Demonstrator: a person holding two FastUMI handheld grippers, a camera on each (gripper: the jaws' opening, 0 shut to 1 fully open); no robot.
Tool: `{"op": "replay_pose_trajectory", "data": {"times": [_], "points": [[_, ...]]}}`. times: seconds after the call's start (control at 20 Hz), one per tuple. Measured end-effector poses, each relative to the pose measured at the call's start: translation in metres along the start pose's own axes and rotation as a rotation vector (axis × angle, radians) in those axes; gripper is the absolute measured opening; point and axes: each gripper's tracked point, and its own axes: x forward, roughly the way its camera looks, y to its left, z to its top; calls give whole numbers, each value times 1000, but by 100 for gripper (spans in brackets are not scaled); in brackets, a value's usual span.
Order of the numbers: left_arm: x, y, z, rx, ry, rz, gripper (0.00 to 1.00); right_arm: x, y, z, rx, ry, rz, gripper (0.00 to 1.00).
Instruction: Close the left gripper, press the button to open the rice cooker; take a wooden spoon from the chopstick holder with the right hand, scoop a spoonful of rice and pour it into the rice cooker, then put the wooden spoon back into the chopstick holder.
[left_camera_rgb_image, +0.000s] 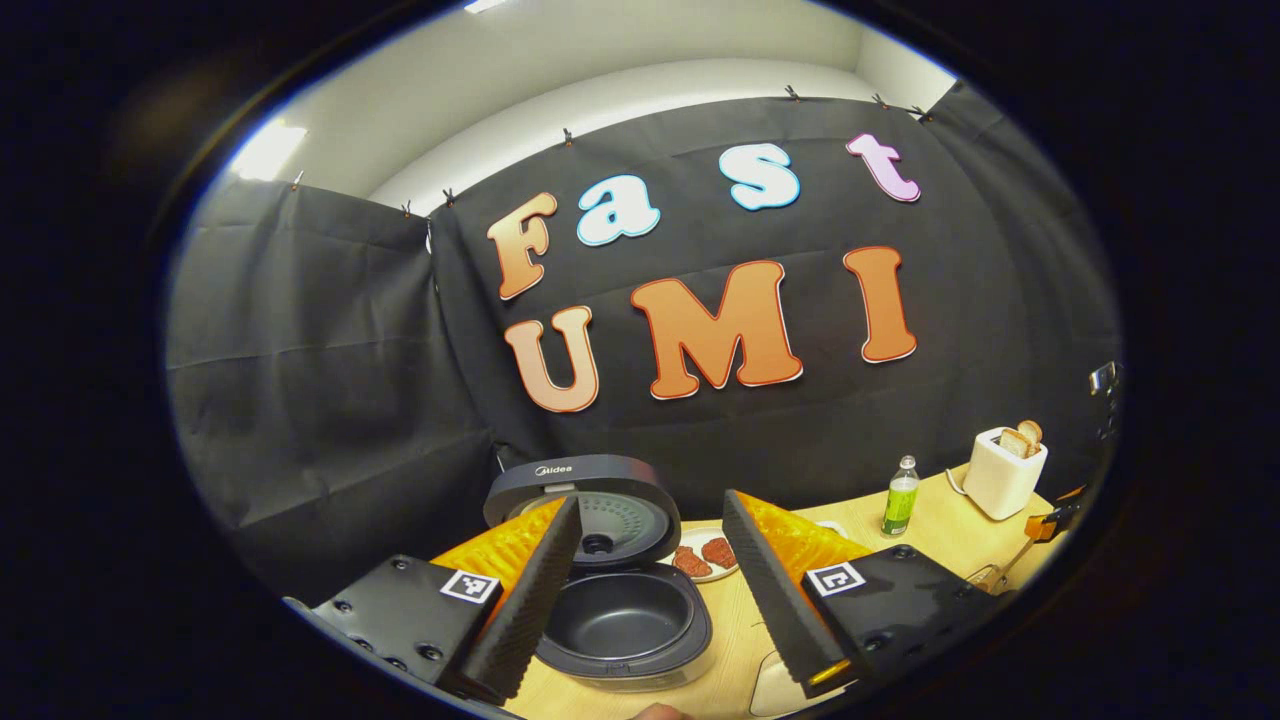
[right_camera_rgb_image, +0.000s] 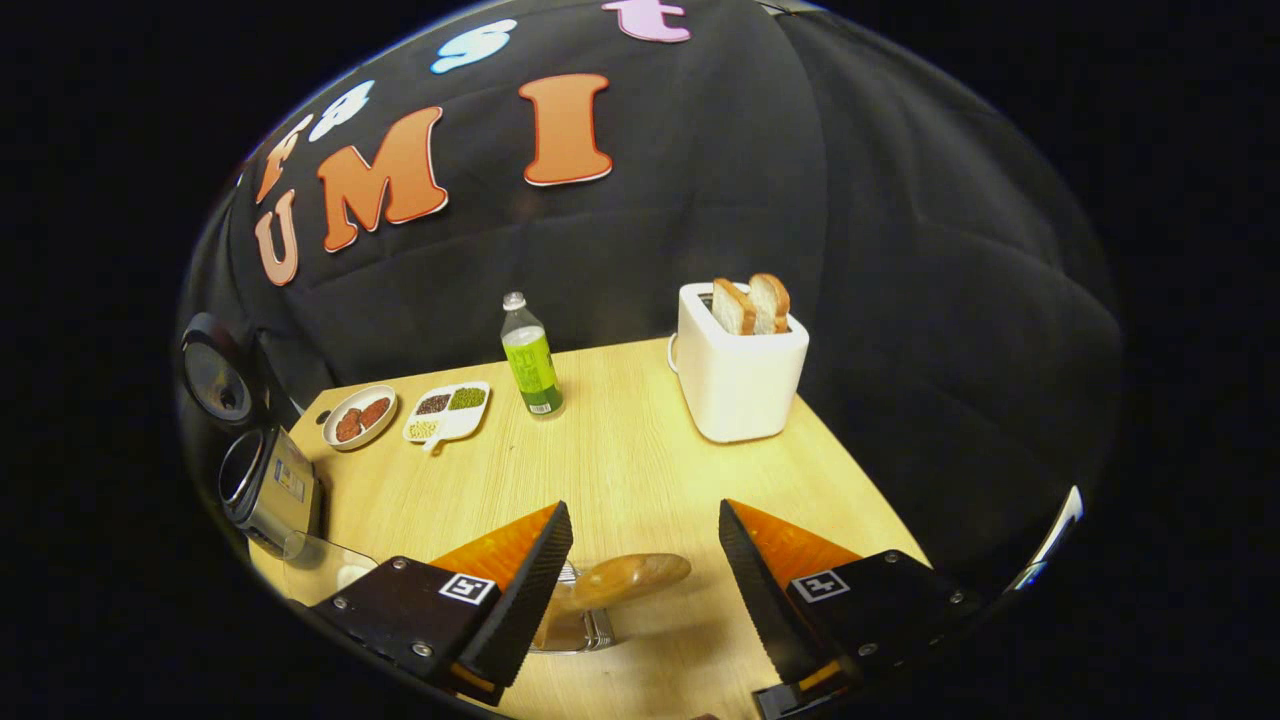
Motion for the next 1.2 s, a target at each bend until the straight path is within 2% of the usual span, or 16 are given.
{"op": "replay_pose_trajectory", "data": {"times": [0.15,0.25,0.3,0.4,0.5,0.55,0.6,0.65,0.7,0.8,0.85,0.9,0.95,1.0,1.2], "points": [[-3,-6,5,31,-17,7,100,9,11,-23,113,71,50,91],[-8,-11,7,42,-20,5,100,13,17,-34,192,104,77,85],[-9,-10,7,38,-22,11,100,16,20,-39,235,129,92,76],[-10,-9,7,15,-20,22,100,17,23,-43,303,147,121,67],[-11,-11,1,-23,14,15,87,16,31,-41,331,140,153,49],[-11,-10,0,-49,20,17,90,14,33,-41,324,133,159,44],[-12,-8,-1,-66,25,23,93,15,34,-40,313,134,158,33],[-12,-6,-1,-78,25,34,96,14,37,-40,312,136,170,29],[-14,-2,-1,-85,23,49,100,12,40,-40,323,149,181,27],[-16,4,-4,-88,29,82,94,14,41,-39,350,153,182,24],[-18,7,-7,-85,39,100,91,15,41,-38,360,149,182,19],[-20,9,-9,-82,49,116,96,16,43,-37,367,149,186,22],[-23,12,-10,-77,56,136,88,17,43,-36,371,147,190,22],[-24,16,-13,-72,65,160,96,19,44,-34,377,145,196,20],[-32,20,-15,-64,90,217,96,31,47,-28,393,152,217,18]]}}
